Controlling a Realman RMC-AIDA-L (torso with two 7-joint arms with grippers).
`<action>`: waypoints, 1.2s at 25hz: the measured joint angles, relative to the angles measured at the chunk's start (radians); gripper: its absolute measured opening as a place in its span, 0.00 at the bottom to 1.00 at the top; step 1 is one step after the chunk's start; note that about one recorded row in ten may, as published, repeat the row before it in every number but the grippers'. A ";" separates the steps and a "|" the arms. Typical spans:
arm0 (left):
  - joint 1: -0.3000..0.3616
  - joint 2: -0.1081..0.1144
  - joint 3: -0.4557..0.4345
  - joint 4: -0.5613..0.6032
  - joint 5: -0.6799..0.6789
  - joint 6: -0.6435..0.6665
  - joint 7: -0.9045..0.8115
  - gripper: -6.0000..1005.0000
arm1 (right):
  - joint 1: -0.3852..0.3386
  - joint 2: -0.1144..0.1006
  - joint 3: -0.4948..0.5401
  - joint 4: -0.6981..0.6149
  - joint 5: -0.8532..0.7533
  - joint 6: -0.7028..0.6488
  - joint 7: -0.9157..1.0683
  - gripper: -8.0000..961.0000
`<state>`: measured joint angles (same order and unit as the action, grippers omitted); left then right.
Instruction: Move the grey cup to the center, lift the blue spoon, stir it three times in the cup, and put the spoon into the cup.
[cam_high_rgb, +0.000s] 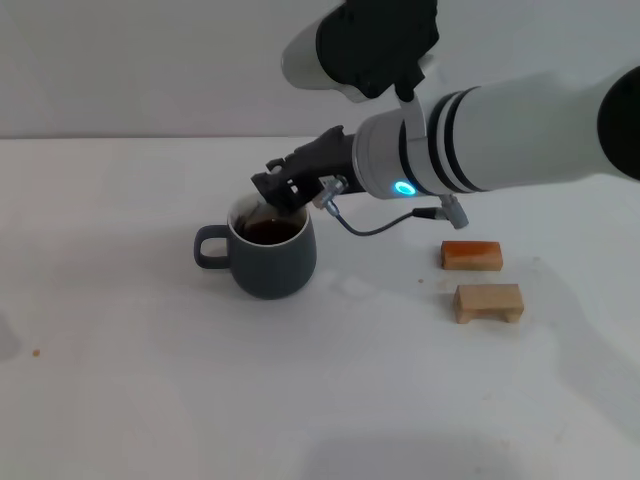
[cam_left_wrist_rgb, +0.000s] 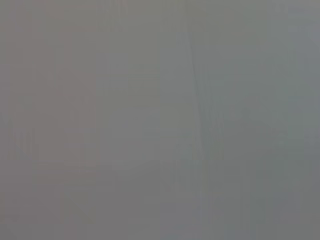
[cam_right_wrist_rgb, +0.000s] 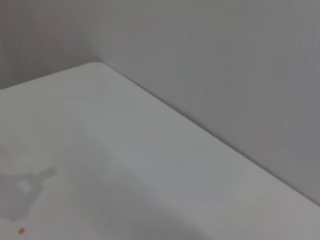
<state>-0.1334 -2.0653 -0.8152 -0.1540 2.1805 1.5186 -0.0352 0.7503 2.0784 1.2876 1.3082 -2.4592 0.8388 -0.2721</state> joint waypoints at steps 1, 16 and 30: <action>0.000 0.000 0.000 0.000 0.000 0.000 0.000 0.00 | -0.008 0.000 0.003 0.005 0.000 0.001 -0.006 0.17; -0.005 0.003 -0.006 -0.001 -0.001 0.009 0.003 0.00 | -0.374 -0.002 0.050 0.162 -0.047 -0.526 -0.148 0.42; 0.005 0.000 0.001 0.000 0.000 0.013 0.002 0.00 | -0.868 0.003 -0.277 -0.192 -0.107 -1.783 -0.175 0.51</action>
<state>-0.1282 -2.0654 -0.8145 -0.1544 2.1808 1.5316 -0.0336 -0.1179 2.0819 1.0110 1.1159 -2.5666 -0.9446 -0.4468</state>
